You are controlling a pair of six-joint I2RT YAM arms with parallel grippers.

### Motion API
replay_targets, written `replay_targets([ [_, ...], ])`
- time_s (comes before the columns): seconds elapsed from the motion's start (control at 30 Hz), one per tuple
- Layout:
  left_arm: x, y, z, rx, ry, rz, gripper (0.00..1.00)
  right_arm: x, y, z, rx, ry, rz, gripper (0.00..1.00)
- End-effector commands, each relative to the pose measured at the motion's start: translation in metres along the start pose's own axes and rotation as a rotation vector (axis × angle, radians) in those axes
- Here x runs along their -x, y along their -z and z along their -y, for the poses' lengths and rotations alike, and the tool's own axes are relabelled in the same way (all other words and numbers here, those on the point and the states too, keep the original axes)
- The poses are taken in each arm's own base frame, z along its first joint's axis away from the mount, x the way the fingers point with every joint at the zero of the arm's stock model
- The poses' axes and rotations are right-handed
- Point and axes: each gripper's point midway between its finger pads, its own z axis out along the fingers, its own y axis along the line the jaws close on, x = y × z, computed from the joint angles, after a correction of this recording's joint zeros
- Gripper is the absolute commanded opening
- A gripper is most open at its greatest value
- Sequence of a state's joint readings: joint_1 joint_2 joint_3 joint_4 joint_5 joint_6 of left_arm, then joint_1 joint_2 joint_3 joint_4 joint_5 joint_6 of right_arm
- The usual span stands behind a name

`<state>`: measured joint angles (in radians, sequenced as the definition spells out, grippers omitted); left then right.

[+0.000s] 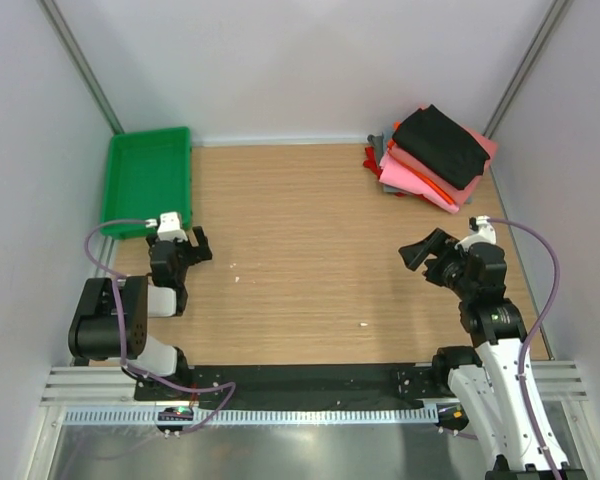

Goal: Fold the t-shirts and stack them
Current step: Reset both grippers

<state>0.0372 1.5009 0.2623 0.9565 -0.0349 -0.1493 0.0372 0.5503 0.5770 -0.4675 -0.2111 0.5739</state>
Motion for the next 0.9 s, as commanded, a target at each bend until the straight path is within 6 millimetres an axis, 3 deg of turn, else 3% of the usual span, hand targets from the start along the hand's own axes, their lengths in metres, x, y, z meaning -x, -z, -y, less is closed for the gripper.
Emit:
replay_targets([
  [0.0, 0.039, -0.009, 0.008, -0.033, -0.013, 0.121, 0.96, 0.006, -0.008, 0.005, -0.016, 0.011, 0.033, 0.87],
  [0.03, 0.038, -0.009, 0.008, -0.034, -0.015, 0.118, 1.0, 0.004, -0.01, 0.007, -0.028, 0.01, 0.023, 0.86],
  [0.2, 0.038, -0.009, 0.008, -0.037, -0.016, 0.117, 1.0, 0.009, -0.014, 0.017, -0.081, 0.002, 0.045, 0.86],
  [0.3, 0.038, -0.01, 0.009, -0.041, -0.023, 0.115, 1.0, 0.022, -0.014, 0.035, -0.191, -0.003, 0.109, 0.86],
  [0.37, 0.039, -0.009, 0.008, -0.038, -0.024, 0.115, 1.0, 0.039, -0.015, 0.058, -0.31, -0.038, 0.222, 0.88],
  [0.4, 0.038, -0.009, 0.008, -0.04, -0.023, 0.113, 1.0, 0.032, -0.02, 0.069, -0.338, -0.044, 0.229, 0.9],
  [0.43, 0.038, -0.009, 0.008, -0.04, -0.024, 0.113, 1.0, 0.043, -0.024, 0.07, -0.334, -0.041, 0.293, 0.91],
  [0.5, 0.038, -0.009, 0.009, -0.041, -0.024, 0.113, 1.0, 0.04, -0.034, 0.085, -0.386, -0.014, 0.294, 0.93],
  [0.7, 0.038, -0.009, 0.008, -0.04, -0.024, 0.113, 1.0, 0.059, -0.053, 0.119, -0.538, 0.063, 0.395, 0.95],
  [0.8, 0.038, -0.009, 0.008, -0.039, -0.024, 0.112, 1.0, 0.048, -0.063, 0.136, -0.58, 0.141, 0.364, 0.95],
  [0.87, 0.038, -0.01, 0.008, -0.039, -0.024, 0.112, 1.0, 0.054, -0.066, 0.14, -0.612, 0.173, 0.375, 0.93],
])
